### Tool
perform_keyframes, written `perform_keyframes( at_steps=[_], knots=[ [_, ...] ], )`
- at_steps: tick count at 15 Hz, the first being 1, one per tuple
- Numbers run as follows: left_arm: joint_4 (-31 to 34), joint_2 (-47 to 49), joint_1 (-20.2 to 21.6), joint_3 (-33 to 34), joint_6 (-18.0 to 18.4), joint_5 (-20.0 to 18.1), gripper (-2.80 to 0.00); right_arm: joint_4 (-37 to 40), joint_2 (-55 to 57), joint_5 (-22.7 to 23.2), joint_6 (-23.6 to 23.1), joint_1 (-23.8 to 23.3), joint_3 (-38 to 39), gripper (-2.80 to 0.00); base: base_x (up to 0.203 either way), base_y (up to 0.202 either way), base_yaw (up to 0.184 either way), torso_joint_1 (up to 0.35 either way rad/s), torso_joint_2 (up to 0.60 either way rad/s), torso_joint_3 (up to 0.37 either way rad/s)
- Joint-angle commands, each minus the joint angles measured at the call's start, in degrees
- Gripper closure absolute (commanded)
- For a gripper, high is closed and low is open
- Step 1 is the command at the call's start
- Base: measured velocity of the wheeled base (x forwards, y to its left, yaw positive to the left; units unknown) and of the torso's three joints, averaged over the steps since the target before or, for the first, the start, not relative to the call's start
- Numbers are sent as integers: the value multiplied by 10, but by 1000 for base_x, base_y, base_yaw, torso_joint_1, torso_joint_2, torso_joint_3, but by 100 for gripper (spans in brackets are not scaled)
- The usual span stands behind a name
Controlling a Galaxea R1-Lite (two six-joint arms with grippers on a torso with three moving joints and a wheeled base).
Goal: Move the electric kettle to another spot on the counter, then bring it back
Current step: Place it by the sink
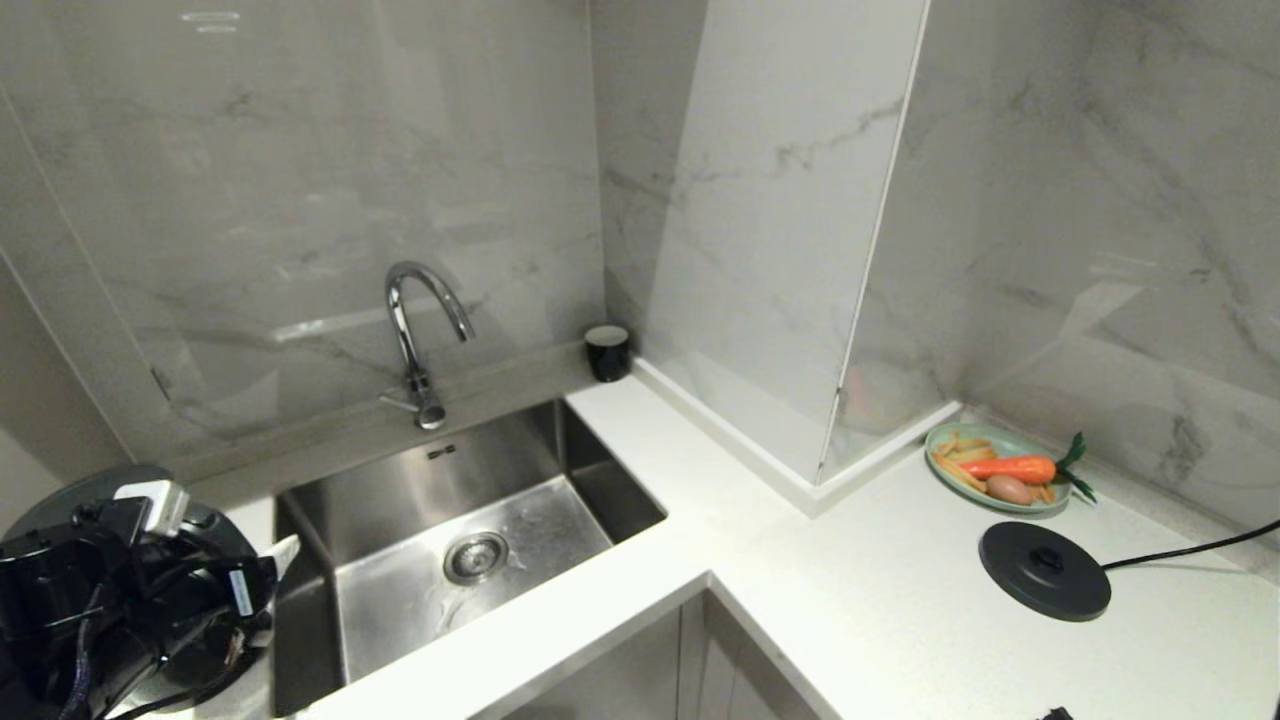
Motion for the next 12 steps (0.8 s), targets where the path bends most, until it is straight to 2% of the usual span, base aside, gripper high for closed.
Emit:
perform_keyframes(
  at_steps=[1, 8, 12],
  knots=[
    [-5, -4, -3, 7, 1, 2, -280, 1, 0, 0, 0, 0, 0, 0, 0, 0, 0, 0, 0, 0],
    [-5, -19, 1, 50, -1, 1, -280, 0, 0, 0, 0, 0, 0, 0, 0, 0, 0, 0, 0, 0],
    [-5, -33, 19, 73, -1, -2, -280, 0, 0, 0, 0, 0, 0, 0, 0, 0, 0, 0, 0, 0]
  ],
)
